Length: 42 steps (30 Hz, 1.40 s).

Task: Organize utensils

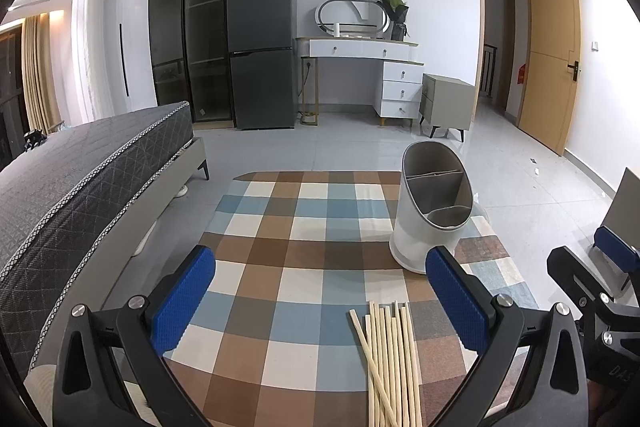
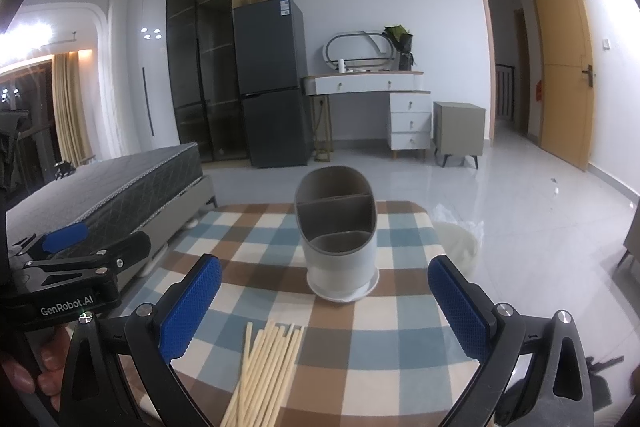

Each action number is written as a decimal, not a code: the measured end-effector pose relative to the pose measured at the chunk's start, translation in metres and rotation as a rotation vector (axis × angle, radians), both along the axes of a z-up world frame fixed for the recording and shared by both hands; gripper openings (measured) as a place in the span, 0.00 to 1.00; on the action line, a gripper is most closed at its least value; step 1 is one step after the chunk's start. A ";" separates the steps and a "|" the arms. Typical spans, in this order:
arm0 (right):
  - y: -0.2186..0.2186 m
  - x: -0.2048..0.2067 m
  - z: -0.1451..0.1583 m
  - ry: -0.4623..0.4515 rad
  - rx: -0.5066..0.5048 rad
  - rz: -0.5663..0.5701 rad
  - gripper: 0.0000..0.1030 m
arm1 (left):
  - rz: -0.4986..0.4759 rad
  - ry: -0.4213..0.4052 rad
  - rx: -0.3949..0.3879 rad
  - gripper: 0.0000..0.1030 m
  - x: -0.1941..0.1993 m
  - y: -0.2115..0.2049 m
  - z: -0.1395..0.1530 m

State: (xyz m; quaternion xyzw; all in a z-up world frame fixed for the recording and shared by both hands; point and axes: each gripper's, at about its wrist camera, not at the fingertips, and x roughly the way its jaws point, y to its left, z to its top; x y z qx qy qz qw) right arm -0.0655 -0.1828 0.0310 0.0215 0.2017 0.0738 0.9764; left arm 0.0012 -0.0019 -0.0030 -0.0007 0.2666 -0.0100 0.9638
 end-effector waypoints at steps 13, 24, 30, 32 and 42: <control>0.000 0.001 -0.001 0.003 0.002 0.005 1.00 | -0.006 0.005 -0.005 0.99 -0.001 -0.001 -0.002; 0.002 -0.001 0.000 -0.004 -0.004 -0.001 1.00 | -0.013 0.008 -0.007 0.99 0.000 -0.001 0.000; 0.003 -0.002 0.001 -0.005 -0.007 -0.005 1.00 | -0.029 0.018 -0.011 0.99 -0.001 -0.003 -0.001; 0.003 -0.003 0.002 -0.007 -0.007 -0.008 1.00 | -0.028 0.017 -0.010 0.99 -0.001 -0.003 -0.002; 0.002 -0.003 0.004 -0.012 -0.002 -0.011 1.00 | -0.026 0.025 -0.006 0.99 0.000 -0.002 -0.002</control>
